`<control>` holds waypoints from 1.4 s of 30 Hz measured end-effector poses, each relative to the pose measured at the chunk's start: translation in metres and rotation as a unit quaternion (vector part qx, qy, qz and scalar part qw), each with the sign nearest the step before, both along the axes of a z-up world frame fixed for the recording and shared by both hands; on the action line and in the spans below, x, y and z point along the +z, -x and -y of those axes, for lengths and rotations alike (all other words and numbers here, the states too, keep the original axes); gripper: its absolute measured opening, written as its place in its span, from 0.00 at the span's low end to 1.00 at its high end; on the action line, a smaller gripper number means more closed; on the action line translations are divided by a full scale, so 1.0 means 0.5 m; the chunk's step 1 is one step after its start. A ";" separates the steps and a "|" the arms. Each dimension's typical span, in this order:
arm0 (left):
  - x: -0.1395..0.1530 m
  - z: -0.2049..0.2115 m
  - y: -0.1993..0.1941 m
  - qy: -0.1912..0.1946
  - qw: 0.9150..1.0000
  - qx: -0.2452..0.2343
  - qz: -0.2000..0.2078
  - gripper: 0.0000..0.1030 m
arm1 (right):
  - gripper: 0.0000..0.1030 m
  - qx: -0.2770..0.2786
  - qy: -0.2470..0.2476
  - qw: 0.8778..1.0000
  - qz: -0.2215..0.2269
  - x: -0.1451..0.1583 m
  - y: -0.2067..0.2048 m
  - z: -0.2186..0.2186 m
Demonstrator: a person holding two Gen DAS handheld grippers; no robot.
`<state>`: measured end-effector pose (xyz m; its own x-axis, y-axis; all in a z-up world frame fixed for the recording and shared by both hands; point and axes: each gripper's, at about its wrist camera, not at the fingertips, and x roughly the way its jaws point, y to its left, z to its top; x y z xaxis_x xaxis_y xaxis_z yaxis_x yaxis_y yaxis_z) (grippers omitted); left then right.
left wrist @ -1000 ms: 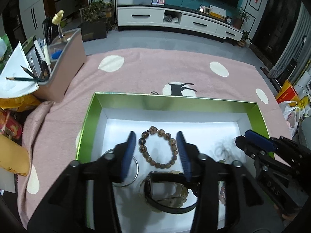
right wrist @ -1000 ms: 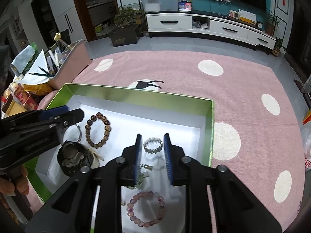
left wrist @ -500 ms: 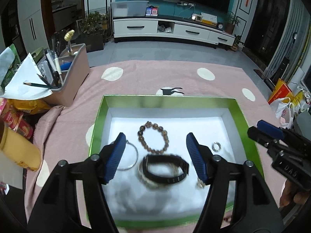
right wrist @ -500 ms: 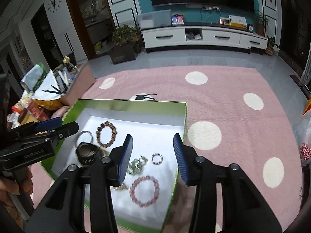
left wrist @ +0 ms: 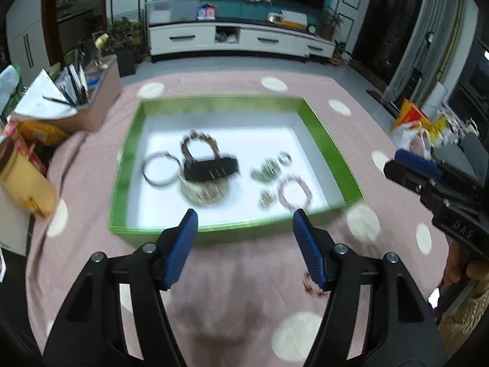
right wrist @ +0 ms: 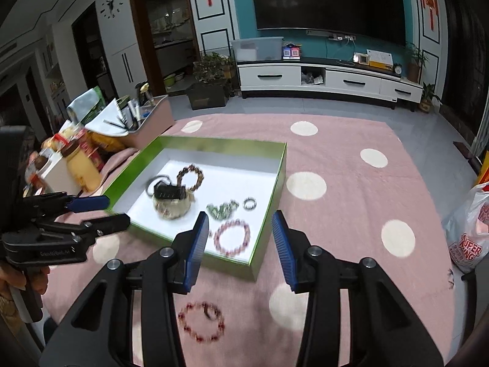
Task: Organize jewelry
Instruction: 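Withdraw both tools toward the red-and-white bead bracelet, then grasp the red-and-white bead bracelet with the left tool while the right tool grasps the dark ring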
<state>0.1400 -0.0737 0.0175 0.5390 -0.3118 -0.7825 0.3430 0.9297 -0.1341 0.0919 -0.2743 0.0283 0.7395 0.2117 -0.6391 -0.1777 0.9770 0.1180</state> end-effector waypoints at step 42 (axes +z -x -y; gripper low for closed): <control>-0.198 0.141 0.082 -0.004 0.991 -0.104 -0.080 0.14 | 0.27 0.147 0.081 0.983 -0.075 -0.236 0.046 -0.077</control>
<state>0.0990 -0.1440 -0.0815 0.3330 -0.3962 -0.8556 0.5027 0.8423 -0.1944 0.0690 -0.2359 -0.0900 0.5563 0.2884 -0.7794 -0.4482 0.8939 0.0109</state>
